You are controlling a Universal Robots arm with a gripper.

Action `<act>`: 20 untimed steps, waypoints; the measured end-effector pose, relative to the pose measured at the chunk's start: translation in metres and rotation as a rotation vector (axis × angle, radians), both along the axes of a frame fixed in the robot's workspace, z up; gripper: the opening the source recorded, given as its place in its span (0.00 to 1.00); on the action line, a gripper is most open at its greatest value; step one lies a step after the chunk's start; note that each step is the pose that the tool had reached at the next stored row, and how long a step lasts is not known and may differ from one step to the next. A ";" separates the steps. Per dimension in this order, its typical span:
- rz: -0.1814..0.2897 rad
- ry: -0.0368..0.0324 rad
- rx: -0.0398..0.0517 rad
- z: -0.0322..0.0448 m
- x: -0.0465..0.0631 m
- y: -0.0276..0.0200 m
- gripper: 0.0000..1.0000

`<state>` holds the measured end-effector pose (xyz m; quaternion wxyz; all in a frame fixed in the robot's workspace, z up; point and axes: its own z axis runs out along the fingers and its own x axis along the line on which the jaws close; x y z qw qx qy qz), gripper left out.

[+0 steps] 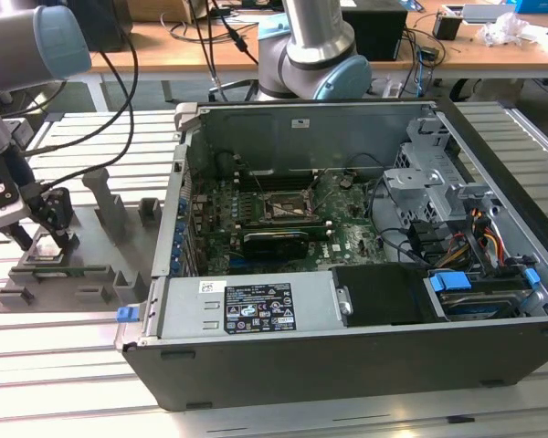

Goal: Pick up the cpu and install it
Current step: 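Pick up the cpu and move it towards the insertion slot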

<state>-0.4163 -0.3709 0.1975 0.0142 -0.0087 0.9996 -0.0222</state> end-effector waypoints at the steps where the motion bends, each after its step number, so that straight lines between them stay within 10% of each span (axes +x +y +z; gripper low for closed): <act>1: 0.000 0.0001 0.0012 -0.0007 0.000 0.0000 0.60; 20: 0.001 0.0000 0.0123 -0.0107 0.000 0.0000 0.60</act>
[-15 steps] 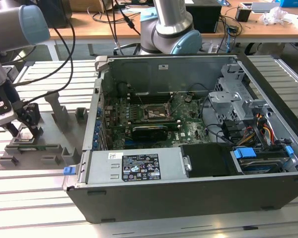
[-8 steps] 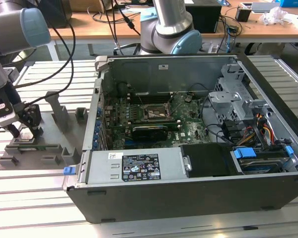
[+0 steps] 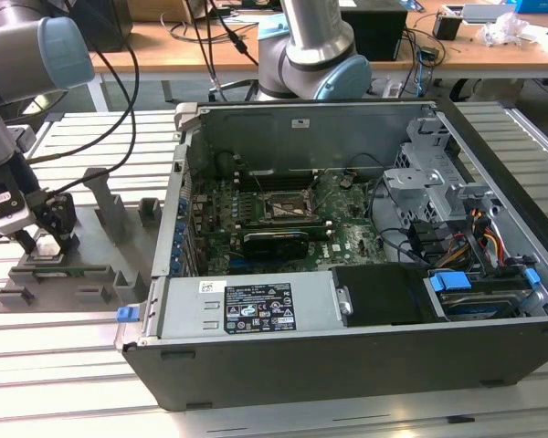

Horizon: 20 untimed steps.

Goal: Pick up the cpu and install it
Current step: 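Pick up the cpu and move it towards the insertion slot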

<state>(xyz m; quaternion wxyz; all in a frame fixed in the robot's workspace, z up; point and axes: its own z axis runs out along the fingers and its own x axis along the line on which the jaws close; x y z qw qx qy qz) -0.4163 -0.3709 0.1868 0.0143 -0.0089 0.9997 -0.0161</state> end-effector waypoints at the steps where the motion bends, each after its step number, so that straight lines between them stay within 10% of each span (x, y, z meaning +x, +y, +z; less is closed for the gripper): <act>1: 0.000 -0.0001 0.0000 -0.0001 0.000 0.0000 0.58; 20: 0.000 0.0000 0.0000 -0.0007 0.000 0.0000 0.55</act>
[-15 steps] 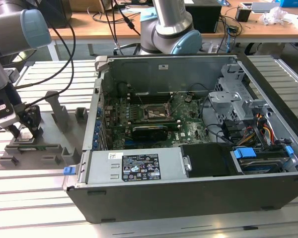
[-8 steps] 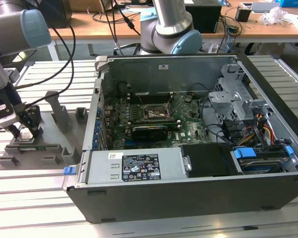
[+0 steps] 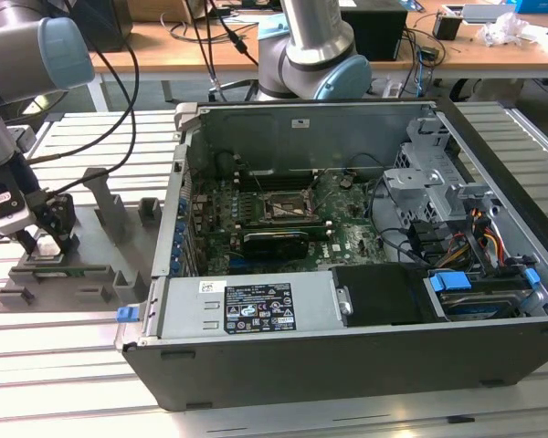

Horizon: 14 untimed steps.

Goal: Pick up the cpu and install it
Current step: 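Pick up the cpu and move it towards the insertion slot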

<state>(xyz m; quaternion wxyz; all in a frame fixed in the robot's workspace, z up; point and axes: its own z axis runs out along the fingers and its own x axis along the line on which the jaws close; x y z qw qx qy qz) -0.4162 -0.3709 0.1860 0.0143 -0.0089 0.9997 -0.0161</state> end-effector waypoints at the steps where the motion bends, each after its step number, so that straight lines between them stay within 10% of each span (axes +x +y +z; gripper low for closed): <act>1: 0.000 0.0000 0.0000 0.0000 0.000 0.0000 0.55; 14: 0.000 0.0000 0.0000 0.0215 0.000 0.0000 0.55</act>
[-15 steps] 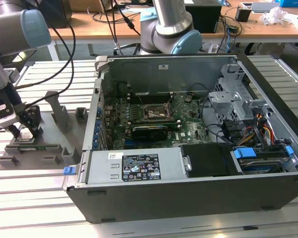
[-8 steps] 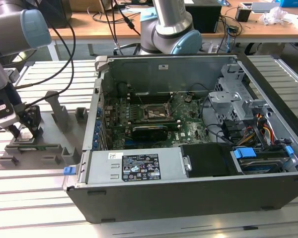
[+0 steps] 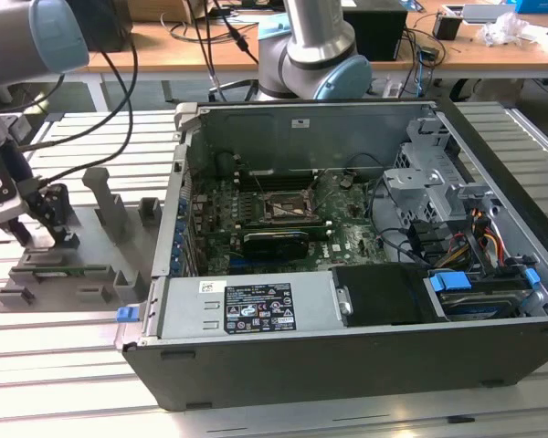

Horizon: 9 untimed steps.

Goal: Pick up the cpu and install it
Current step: 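Pick up the cpu and move it towards the insertion slot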

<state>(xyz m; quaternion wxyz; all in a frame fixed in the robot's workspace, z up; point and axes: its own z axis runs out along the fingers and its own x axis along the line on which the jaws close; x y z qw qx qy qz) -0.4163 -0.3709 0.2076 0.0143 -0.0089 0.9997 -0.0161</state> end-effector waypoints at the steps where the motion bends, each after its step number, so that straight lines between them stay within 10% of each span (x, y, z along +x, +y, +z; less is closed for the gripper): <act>1: 0.000 0.0000 0.0000 0.0016 0.000 0.0000 0.55; 9: 0.000 0.0000 0.0000 0.0165 0.000 0.0000 0.55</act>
